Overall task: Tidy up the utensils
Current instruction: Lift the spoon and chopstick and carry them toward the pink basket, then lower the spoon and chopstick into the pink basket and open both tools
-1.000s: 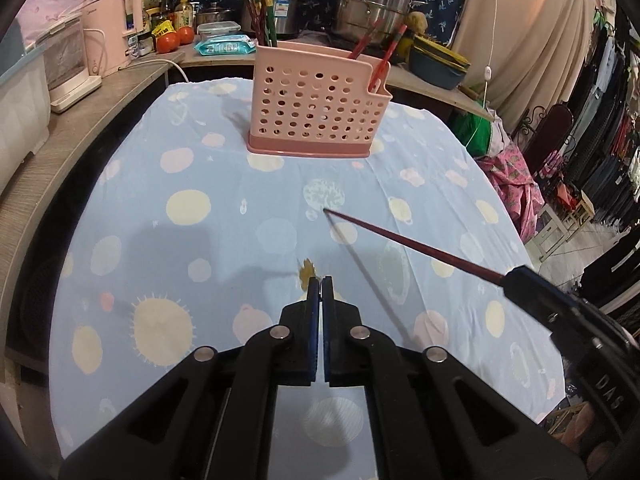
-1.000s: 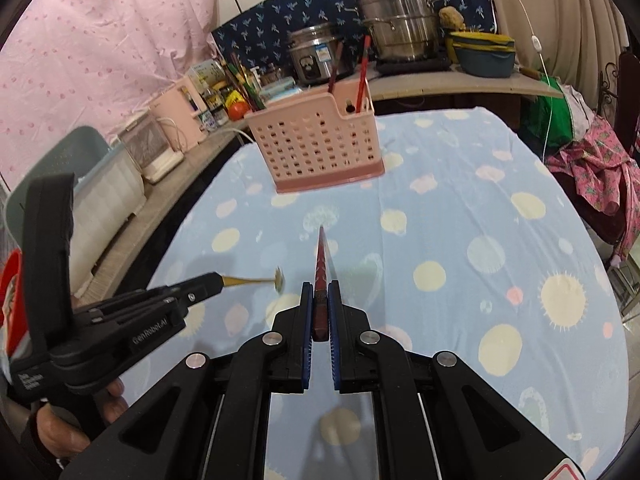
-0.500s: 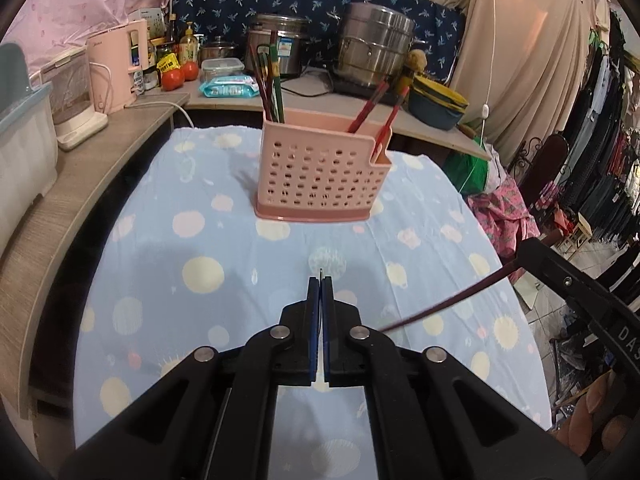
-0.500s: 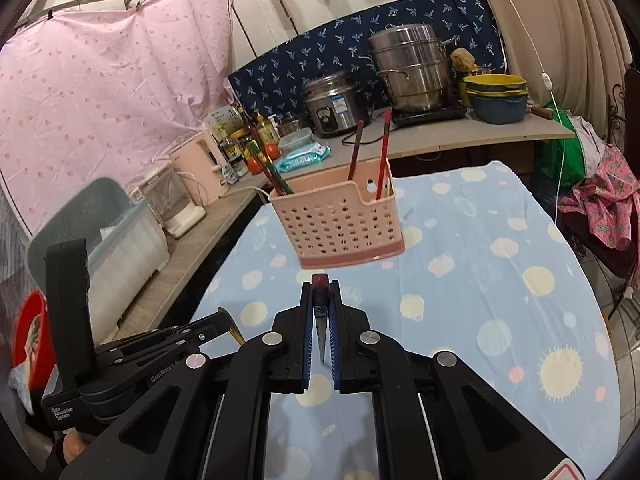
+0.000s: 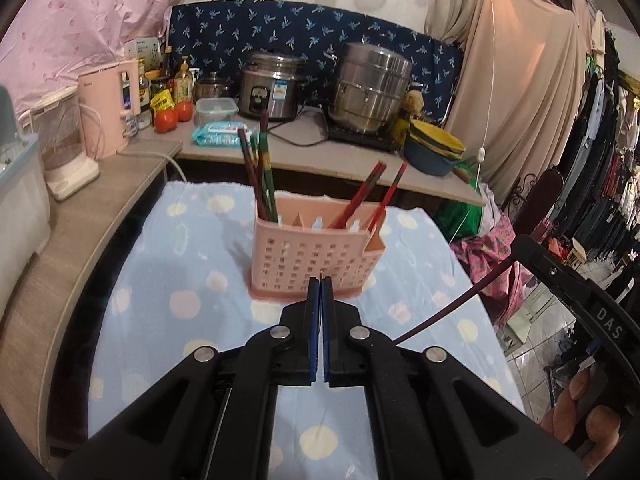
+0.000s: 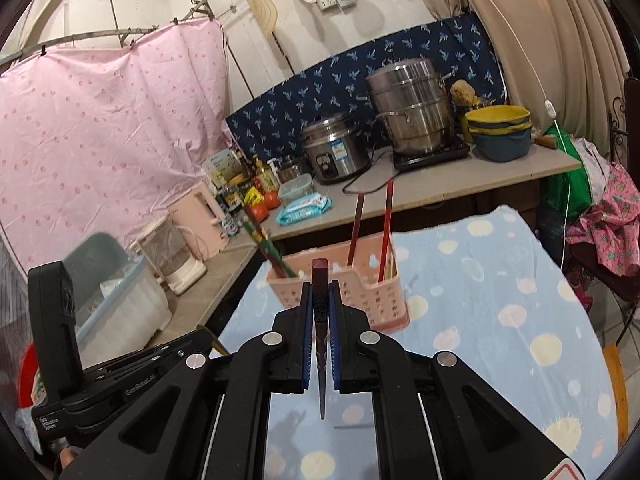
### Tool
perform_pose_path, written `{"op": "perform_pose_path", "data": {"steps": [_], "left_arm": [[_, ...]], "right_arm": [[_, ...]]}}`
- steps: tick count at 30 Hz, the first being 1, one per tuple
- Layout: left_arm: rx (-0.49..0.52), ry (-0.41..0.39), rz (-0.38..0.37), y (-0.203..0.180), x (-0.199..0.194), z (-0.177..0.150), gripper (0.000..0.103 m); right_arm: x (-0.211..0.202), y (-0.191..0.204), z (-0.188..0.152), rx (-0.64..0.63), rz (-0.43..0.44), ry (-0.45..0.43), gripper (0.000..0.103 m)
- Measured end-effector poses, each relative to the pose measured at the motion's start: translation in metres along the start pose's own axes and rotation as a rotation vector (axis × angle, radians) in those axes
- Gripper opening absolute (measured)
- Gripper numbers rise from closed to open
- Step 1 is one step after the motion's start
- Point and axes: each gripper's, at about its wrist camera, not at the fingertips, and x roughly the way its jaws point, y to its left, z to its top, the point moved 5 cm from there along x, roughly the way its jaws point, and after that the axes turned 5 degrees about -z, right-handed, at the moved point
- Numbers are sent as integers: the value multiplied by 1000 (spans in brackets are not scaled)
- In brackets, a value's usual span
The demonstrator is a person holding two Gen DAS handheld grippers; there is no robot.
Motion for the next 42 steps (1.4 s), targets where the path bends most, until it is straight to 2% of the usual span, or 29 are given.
{"op": "perform_pose_path", "data": {"steps": [10, 17, 21, 30, 42], "left_arm": [[3, -115, -19, -4, 15, 87, 1], [-39, -117, -21, 10, 44, 114, 1], [-56, -98, -17, 17, 61, 113, 1], [-70, -31, 18, 34, 98, 98, 1], [-77, 12, 46, 44, 121, 86, 1]], "right_arm": [[26, -4, 85, 33, -1, -130, 7], [57, 2, 116, 23, -14, -166, 7], [83, 2, 116, 8, -29, -139, 7], [127, -7, 85, 9, -51, -43, 7], [155, -8, 57, -8, -61, 36, 7]]}}
